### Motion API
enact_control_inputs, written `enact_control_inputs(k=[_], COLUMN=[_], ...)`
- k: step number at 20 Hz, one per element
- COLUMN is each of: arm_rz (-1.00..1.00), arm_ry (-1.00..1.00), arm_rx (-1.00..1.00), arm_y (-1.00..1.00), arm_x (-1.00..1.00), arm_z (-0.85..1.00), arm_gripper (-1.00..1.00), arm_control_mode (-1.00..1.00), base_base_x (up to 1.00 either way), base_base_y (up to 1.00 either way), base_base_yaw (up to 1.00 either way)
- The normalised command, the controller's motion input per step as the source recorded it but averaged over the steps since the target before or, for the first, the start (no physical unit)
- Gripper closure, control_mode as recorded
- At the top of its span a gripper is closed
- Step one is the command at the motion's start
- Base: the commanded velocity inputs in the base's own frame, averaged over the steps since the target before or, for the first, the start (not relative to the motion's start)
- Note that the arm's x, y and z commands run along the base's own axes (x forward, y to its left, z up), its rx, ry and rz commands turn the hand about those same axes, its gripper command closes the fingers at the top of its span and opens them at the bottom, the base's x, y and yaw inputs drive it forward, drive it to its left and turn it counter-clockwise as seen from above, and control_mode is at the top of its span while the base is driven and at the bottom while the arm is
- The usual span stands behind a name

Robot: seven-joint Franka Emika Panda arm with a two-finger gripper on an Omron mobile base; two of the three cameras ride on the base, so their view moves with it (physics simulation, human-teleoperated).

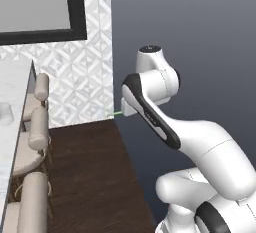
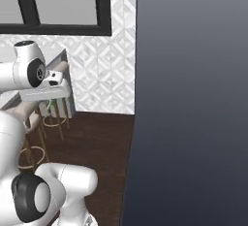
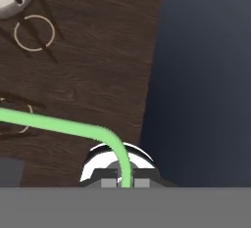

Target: Take a straw from the drawer in front and place it inside the glass cup on the dining counter.

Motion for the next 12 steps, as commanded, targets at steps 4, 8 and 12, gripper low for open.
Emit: enact_control_inputs(k=[4, 8, 12], arm_rz=[0.00, 0.00, 0.00], arm_ry=[0.00, 0.00, 0.00], arm_rx=[0.00, 0.00, 0.00], arm_y=[0.00, 0.00, 0.00], arm_x=[0.00, 0.00, 0.00], arm_z=[0.00, 0.00, 0.00], arm_gripper=[1.00, 1.00, 1.00], arm_control_mode=[1.00, 1.00, 1.00], base_base_x=[1.00, 0.99, 0.71], base_base_y=[-0.11, -0.21, -0.33], base_base_yaw=[0.55, 0.58, 0.64])
